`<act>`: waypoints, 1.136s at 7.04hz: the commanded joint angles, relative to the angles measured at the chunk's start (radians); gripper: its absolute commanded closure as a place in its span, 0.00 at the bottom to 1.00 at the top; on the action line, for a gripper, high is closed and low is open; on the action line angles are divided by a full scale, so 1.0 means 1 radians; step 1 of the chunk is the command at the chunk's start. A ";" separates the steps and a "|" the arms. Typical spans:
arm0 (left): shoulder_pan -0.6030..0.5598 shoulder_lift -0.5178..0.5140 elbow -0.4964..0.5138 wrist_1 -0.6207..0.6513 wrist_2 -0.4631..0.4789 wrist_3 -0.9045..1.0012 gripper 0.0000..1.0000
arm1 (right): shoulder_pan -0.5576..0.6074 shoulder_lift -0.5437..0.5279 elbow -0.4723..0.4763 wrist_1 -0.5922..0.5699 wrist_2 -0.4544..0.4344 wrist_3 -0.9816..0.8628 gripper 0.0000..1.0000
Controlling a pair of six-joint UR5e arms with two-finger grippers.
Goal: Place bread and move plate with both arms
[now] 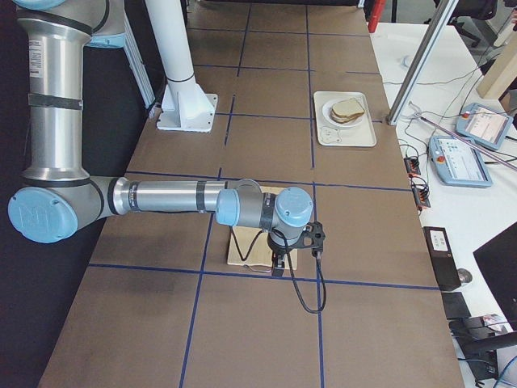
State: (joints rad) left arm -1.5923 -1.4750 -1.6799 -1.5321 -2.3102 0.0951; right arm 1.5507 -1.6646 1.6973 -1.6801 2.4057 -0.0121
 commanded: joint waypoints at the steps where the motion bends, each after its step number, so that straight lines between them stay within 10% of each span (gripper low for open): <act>1: 0.000 -0.002 -0.004 0.000 0.000 -0.002 0.00 | 0.043 -0.029 0.021 0.002 0.000 0.007 0.00; 8: 0.000 -0.002 0.000 -0.008 -0.023 0.002 0.00 | 0.062 -0.029 0.011 0.161 -0.030 0.109 0.00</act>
State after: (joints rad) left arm -1.5923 -1.4770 -1.6813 -1.5399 -2.3328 0.0956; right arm 1.6117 -1.6927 1.7098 -1.5291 2.3730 0.0853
